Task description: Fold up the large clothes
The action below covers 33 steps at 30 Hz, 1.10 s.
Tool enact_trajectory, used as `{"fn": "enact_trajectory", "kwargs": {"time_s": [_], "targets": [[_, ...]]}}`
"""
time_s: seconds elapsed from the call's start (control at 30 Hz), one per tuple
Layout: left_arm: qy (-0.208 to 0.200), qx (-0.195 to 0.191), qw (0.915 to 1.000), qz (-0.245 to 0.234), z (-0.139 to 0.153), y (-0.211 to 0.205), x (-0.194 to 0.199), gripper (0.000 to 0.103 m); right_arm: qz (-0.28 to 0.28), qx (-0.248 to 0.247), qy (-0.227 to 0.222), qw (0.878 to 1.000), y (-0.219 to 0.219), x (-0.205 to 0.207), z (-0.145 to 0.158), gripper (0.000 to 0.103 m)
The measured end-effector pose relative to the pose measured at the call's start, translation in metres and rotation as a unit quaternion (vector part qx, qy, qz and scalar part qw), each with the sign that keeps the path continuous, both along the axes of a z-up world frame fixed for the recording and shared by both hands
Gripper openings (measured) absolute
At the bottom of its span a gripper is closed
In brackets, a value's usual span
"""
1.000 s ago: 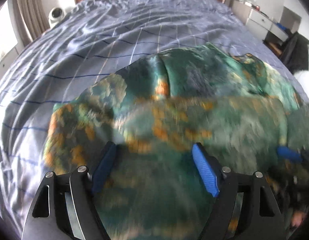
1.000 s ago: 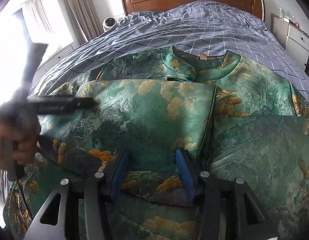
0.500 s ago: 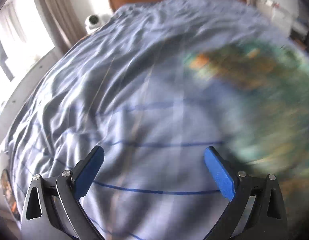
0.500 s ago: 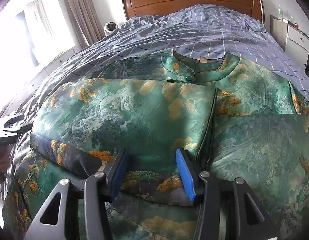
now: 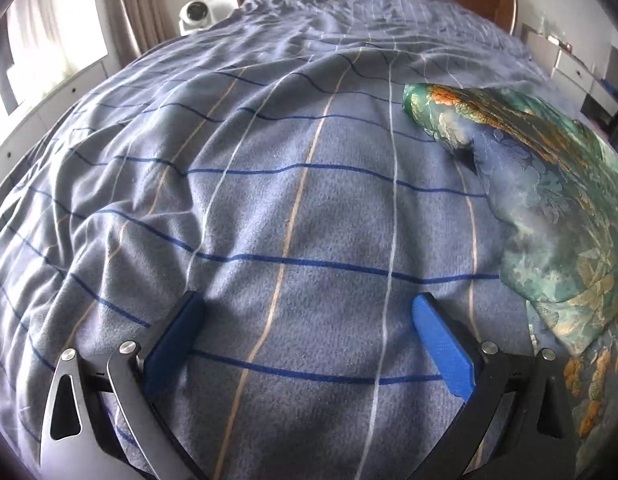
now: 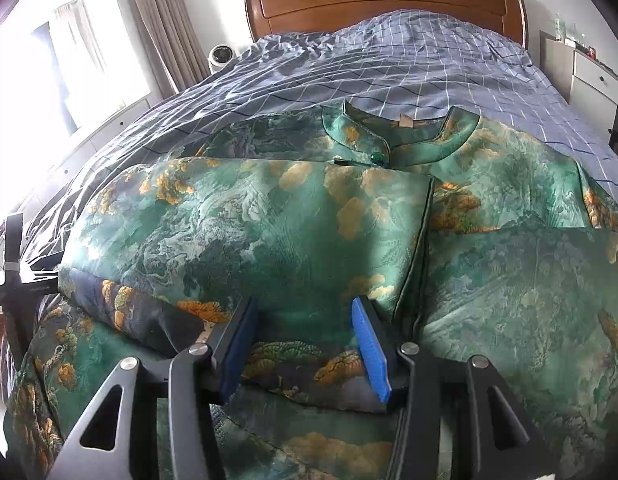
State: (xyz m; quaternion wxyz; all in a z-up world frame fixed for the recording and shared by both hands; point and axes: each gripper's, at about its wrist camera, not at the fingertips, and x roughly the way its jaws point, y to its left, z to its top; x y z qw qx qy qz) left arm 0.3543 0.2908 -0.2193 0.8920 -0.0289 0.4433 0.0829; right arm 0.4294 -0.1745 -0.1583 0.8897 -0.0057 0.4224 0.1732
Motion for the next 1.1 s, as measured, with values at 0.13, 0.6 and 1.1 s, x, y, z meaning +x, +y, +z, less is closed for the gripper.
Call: {"fn": "enact_trajectory", "kwargs": {"time_s": [0.13,0.6,1.1], "targets": [[0.000,-0.001,1.0000,0.000,0.0000,0.0000,-0.0002,0.103,0.000,0.000,-0.002,1.000,0.0001,0.0003,0.0001,0.050],[0.000,-0.001,1.0000,0.000,0.0000,0.0002,-0.0004,0.103,0.000,-0.015,-0.005,1.000,0.0041,-0.0005,0.0000,0.051],[0.000,-0.001,1.0000,0.000,-0.0002,0.0000,-0.0007,0.103,-0.001,-0.022,-0.010,1.000,0.0066,-0.0020,0.0000,0.051]]}}
